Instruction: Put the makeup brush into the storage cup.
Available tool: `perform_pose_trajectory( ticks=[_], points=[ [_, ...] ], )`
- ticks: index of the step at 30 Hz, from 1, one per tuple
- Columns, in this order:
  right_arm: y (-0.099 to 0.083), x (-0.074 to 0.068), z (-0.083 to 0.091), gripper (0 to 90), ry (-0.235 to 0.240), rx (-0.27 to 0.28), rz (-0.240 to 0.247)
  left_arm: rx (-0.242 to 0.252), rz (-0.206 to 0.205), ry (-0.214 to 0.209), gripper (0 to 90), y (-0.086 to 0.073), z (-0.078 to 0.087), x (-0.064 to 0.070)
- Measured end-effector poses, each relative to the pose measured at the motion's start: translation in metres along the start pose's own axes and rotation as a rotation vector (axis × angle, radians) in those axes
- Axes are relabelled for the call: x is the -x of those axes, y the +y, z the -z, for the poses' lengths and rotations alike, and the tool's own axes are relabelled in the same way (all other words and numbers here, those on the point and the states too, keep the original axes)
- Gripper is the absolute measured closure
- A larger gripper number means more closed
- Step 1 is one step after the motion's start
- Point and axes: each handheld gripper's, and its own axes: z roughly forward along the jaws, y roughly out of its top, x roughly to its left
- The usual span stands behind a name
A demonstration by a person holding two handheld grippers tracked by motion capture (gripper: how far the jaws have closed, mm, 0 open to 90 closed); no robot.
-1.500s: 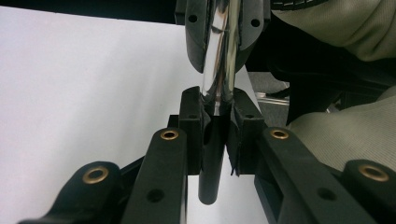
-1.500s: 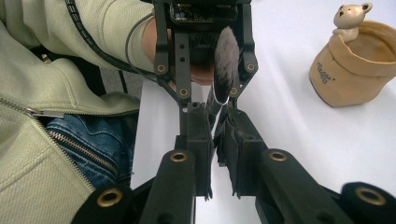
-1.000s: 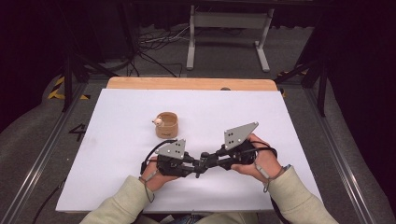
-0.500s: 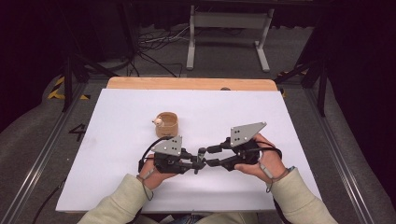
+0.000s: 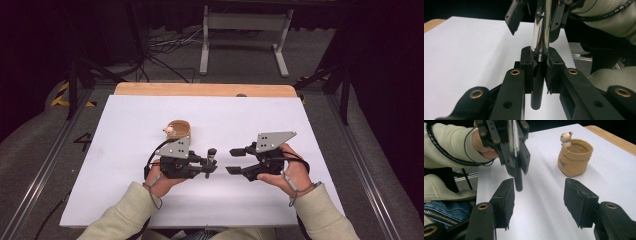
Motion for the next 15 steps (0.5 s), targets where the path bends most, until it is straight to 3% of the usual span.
perform_pose_trajectory(
  ticks=[3,7,15],
  points=[
    [-0.005,0.003,0.003,34.7,-0.036,0.022,0.002,0.014,0.012,0.028,79.1,0.004,0.004,-0.003],
    [-0.009,0.005,0.006,34.5,-0.062,0.032,-0.006,0.031,0.03,0.073,79.1,0.007,0.008,-0.006],
    [-0.02,0.009,0.016,23.0,-0.163,0.071,-0.054,0.068,0.071,0.145,79.1,0.011,0.019,-0.014]
  ],
)
